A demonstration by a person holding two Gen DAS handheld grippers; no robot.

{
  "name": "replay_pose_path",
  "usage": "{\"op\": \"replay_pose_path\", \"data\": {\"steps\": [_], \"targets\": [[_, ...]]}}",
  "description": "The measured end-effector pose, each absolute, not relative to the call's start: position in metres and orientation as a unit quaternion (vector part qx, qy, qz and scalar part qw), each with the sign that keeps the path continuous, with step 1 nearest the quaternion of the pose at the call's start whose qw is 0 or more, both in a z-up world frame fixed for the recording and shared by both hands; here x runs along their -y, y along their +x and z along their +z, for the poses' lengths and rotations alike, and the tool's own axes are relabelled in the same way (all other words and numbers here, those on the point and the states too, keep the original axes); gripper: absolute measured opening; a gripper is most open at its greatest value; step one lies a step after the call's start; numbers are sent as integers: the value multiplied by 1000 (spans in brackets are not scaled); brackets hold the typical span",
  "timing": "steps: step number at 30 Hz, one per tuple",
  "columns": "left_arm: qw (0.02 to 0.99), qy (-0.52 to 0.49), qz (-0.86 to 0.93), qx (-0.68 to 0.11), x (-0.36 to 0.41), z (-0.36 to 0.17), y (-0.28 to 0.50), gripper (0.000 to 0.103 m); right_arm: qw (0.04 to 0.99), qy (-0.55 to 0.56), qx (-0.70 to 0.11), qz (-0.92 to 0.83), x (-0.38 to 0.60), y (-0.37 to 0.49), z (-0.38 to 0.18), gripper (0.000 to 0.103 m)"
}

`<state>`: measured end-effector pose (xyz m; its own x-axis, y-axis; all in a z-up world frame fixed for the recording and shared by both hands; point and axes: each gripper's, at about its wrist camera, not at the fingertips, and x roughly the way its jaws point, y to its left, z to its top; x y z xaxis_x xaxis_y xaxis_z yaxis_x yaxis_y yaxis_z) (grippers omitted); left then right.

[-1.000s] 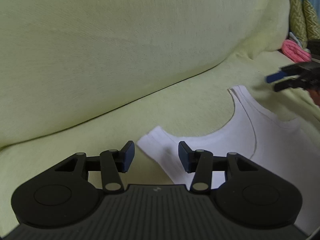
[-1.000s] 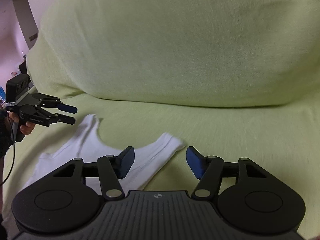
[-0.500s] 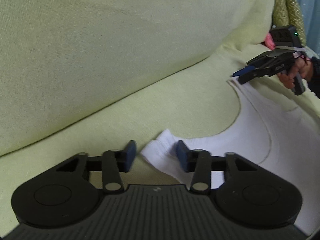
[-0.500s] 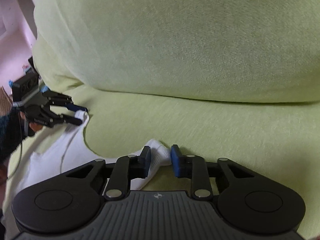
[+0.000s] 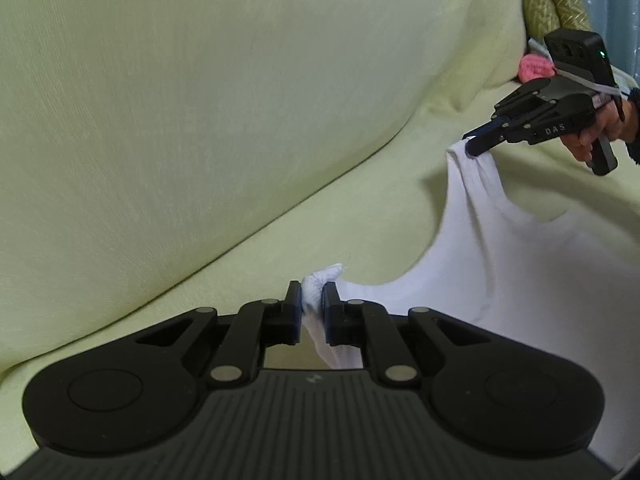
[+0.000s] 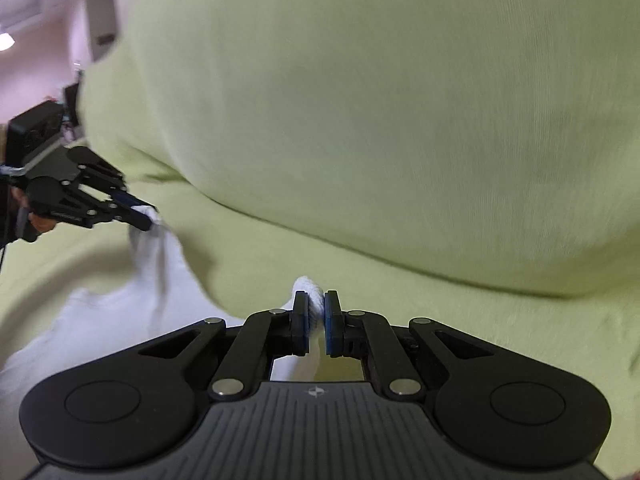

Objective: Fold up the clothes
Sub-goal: 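Lift both straps and fold the tank top over toward its hem with both grippers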

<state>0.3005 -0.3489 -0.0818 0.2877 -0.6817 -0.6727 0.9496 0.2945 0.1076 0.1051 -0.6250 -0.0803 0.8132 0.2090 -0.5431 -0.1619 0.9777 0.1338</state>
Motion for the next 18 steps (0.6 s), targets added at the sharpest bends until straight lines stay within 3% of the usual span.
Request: {"op": "replay_pose_path", "data": {"steps": [8, 14, 17, 18], "targets": [[765, 254, -546, -229, 287, -58, 189, 8, 957, -57, -253, 133, 548, -16, -57, 7], [741, 278, -563, -239, 245, -93, 89, 12, 931, -129, -306, 151, 488, -97, -84, 7], [737, 302, -548, -255, 237, -116, 51, 16, 905, -180, -355, 152, 458, -118, -107, 11], [734, 311, -546, -258, 234, -122, 40, 16, 894, -208, -367, 151, 448, -124, -113, 17]]}}
